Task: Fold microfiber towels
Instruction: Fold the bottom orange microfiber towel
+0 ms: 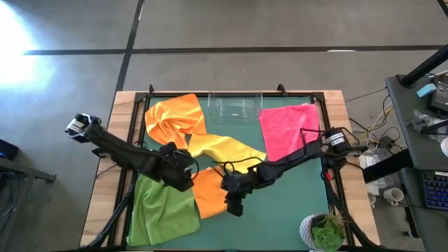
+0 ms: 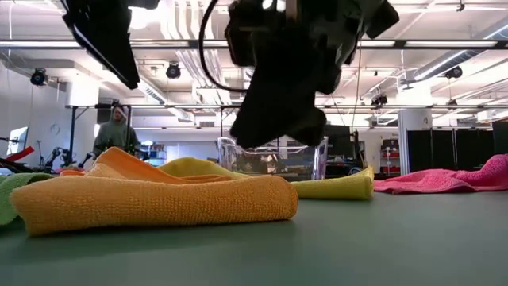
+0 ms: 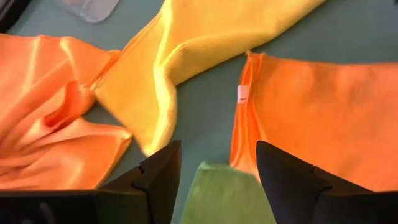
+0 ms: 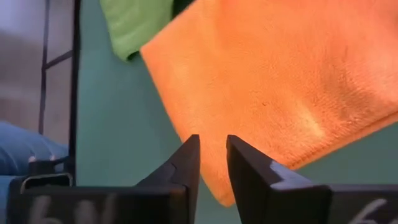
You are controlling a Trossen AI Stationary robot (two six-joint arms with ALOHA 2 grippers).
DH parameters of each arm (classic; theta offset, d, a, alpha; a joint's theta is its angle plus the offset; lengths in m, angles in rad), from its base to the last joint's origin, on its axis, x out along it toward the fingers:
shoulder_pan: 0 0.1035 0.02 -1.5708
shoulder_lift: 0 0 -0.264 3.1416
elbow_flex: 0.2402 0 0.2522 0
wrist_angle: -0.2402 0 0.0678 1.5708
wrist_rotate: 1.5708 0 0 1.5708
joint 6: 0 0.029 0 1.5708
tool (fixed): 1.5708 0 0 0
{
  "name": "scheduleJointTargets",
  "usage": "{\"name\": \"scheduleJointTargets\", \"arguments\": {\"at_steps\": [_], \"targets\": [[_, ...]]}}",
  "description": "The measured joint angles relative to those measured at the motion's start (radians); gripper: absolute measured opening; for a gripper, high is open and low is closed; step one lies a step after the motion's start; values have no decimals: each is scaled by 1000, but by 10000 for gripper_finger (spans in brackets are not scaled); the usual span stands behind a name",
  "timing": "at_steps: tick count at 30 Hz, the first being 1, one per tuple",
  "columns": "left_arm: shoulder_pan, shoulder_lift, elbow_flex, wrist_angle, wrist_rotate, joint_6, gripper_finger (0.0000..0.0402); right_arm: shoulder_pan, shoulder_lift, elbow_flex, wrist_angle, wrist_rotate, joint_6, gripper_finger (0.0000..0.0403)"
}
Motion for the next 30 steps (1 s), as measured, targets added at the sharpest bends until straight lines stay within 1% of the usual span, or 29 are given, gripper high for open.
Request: {"name": "scheduleJointTargets", "arguments": {"at_steps": [4, 7, 15, 20, 24, 30], "targets": [[0, -57, -94, 116, -14, 3, 192, 7, 21, 0, 10, -3, 33, 28], [0, -82, -131, 148, -15, 3, 192, 7, 42, 0, 16, -9, 65, 11], [0, -102, -157, 162, -14, 28, 192, 11, 69, 1, 8, -10, 138, 9], [1, -99, -155, 169, -14, 76, 192, 16, 82, 1, -58, -9, 194, 8], [2, -98, -157, 175, -14, 82, 192, 25, 85, 3, -113, -9, 226, 8], [2, -97, -157, 177, -14, 84, 192, 45, 76, 4, -180, -55, 223, 8]]}}
